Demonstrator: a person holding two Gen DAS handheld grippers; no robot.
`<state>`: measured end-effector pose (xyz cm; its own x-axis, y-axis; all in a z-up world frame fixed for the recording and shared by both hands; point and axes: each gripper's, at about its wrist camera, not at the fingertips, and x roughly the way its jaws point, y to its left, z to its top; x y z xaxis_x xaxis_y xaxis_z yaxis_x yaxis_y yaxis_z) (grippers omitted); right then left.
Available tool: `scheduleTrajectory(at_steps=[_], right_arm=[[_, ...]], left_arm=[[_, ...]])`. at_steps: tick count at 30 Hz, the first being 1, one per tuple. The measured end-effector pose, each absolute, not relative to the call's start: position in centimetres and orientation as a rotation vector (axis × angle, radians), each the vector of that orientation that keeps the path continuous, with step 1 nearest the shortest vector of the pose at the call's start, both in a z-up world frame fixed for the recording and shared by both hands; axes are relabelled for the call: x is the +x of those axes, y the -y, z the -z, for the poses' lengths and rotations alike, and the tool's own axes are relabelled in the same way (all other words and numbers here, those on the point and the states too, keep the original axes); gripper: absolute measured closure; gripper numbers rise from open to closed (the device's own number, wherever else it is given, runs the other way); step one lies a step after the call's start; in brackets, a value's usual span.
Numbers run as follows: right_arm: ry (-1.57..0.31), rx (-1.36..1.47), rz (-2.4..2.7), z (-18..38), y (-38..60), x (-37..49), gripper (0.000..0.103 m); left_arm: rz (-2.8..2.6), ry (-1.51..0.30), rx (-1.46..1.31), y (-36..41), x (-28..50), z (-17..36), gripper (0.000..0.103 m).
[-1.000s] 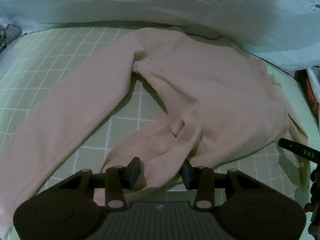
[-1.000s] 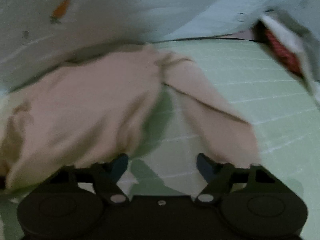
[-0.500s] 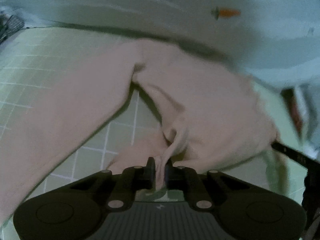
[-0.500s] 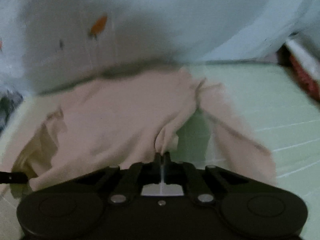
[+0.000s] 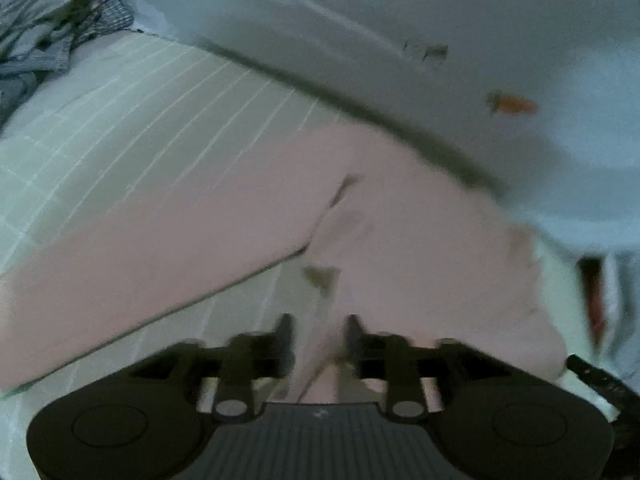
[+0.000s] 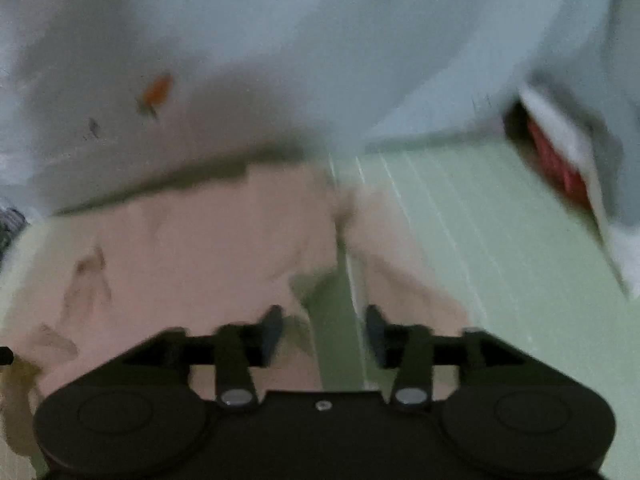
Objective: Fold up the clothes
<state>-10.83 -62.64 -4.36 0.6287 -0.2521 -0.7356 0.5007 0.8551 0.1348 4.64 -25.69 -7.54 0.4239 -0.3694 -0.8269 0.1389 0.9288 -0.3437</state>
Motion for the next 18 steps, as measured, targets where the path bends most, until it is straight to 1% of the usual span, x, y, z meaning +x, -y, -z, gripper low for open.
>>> scheduleTrajectory(at_steps=[1,2,3,7,10,11,12,13,14,15,16,18], right_arm=[[-0.804,0.36,0.446,5.2,62.5,-11.4,0.045],[-0.829,0.368,0.453,6.1,62.2,-12.0,0.038],[-0.853,0.368,0.459,6.7,62.0,-12.4,0.037],[-0.912,0.372,0.458,8.4,61.4,-13.4,0.037],[-0.913,0.378,0.447,8.9,61.3,-13.6,0.041],[-0.916,0.369,0.43,8.9,61.2,-13.6,0.049],[-0.917,0.359,0.407,8.9,61.0,-13.5,0.062],[-0.922,0.338,0.386,8.8,60.7,-13.5,0.068],[-0.933,0.305,0.369,8.8,60.2,-13.4,0.078],[-0.943,0.273,0.35,8.8,59.6,-13.4,0.085],[-0.951,0.251,0.335,8.8,59.1,-13.5,0.099],[-0.962,0.233,0.33,8.7,58.2,-14.2,0.099]], left_arm=[[0.318,-1.11,-0.223,25.7,4.5,8.0,0.047],[0.314,-1.131,-0.208,25.6,4.4,8.4,0.047],[0.31,-1.151,-0.194,25.6,4.3,8.9,0.047],[0.298,-1.196,-0.101,26.0,3.9,10.2,0.047],[0.318,-1.204,-0.081,26.3,3.6,10.6,0.049],[0.324,-1.205,-0.076,26.5,3.5,10.7,0.05],[0.33,-1.206,-0.072,26.6,3.4,10.8,0.058],[0.337,-1.206,-0.062,26.8,3.3,10.9,0.072],[0.342,-1.209,-0.053,27.1,3.0,11.0,0.081],[0.339,-1.204,-0.038,27.2,2.6,11.0,0.095],[0.335,-1.195,-0.022,27.3,2.3,11.1,0.099],[0.344,-1.186,0.001,27.3,1.6,11.1,0.1]])
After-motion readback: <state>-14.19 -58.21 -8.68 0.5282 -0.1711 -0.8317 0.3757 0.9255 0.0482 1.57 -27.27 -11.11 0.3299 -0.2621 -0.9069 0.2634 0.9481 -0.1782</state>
